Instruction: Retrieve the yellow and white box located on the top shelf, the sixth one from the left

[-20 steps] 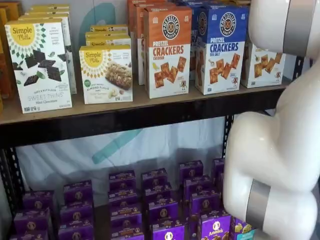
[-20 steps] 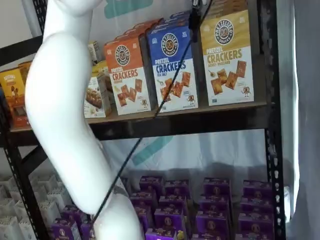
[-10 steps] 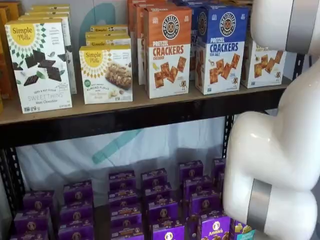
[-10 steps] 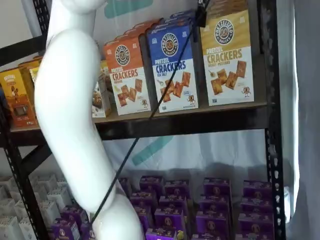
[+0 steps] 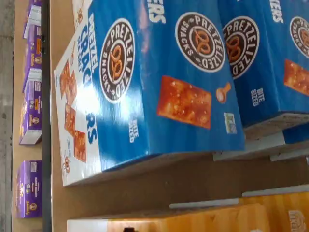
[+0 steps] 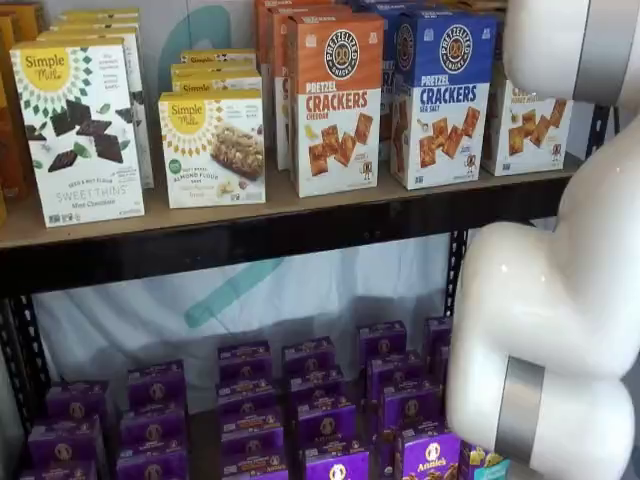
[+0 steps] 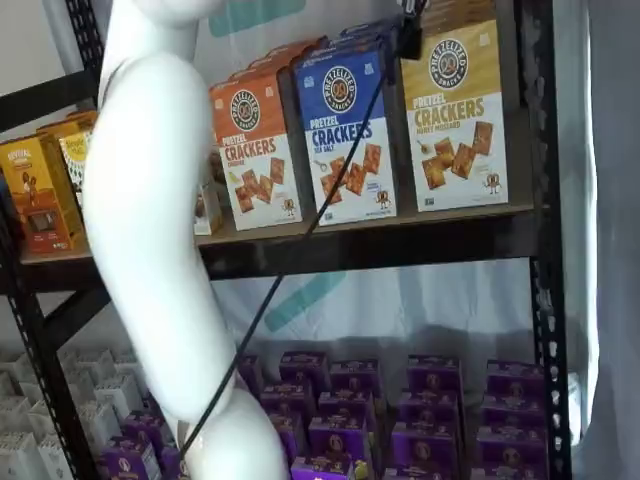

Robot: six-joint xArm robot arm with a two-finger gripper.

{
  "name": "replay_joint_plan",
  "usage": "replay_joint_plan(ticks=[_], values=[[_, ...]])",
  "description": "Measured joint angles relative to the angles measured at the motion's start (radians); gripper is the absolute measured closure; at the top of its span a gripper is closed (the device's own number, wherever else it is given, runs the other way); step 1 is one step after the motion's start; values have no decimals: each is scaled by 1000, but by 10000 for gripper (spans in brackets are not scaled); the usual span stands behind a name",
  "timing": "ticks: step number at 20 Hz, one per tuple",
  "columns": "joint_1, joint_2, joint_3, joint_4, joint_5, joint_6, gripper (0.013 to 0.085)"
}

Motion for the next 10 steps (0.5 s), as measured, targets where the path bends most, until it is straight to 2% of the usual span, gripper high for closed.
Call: replay_joint_plan(ticks=[10], values=[[28, 42, -43, -89, 12, -10, 130]])
